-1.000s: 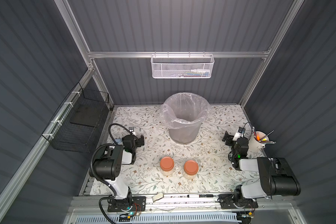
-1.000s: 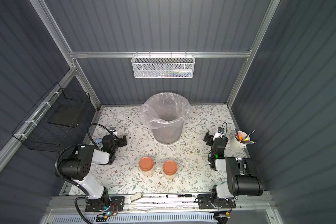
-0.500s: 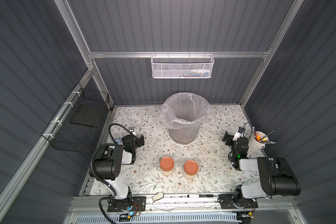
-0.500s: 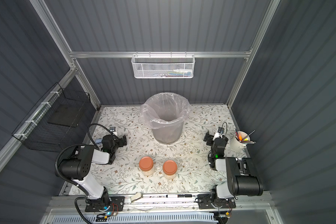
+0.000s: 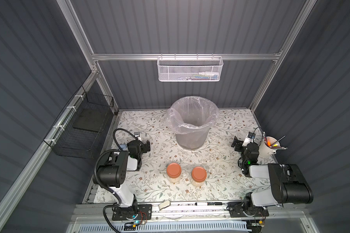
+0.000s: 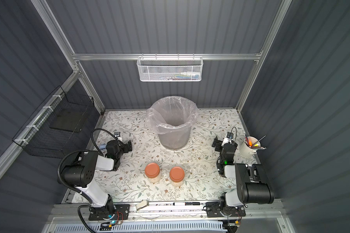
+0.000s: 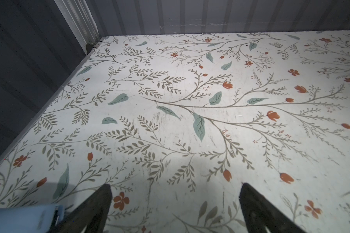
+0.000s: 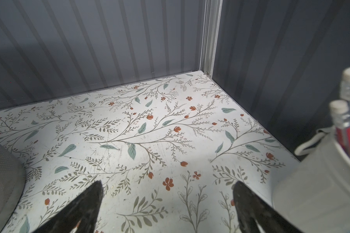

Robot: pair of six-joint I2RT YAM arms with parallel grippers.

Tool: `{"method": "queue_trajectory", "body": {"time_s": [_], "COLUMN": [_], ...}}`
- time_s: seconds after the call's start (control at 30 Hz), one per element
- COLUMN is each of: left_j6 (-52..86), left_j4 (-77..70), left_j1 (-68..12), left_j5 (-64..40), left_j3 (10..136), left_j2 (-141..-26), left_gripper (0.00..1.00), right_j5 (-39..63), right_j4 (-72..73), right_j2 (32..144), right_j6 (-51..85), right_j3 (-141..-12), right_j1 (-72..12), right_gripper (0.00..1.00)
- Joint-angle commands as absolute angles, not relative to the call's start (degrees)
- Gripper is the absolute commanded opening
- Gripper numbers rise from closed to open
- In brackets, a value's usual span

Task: Empty expired oatmeal from jars
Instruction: Pick up the jar from the center of the board.

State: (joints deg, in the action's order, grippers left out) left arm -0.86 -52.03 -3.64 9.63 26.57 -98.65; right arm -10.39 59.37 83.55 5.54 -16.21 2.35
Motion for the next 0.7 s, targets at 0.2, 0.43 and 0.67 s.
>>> {"method": "queue_trajectory", "body": {"time_s": [0.2, 0.43, 0.67], "left_j6": [1.82, 1.97, 7.04], "left_j4": [-44.70, -28.72, -13.10], "left_j1": [-3.51, -10.50, -18.31], "left_j5": [15.67, 30.80, 30.46], "left_j3": [29.48, 33.40, 33.00], "left_j2": [-93.61, -79.56, -63.34], "left_gripper": [0.94, 0.91, 0.93], "right_j5": [-9.72, -4.95, 7.23], "right_j4": [54.34, 19.56, 1.30], "right_j2": [81.87, 71.61, 65.29], "right_j6": [5.97, 8.95, 12.36], "right_j3": [-18.97, -36.76, -46.56], "right_j1": [2.80, 2.50, -1.77], "right_gripper": [0.93, 0.89, 0.91]}}
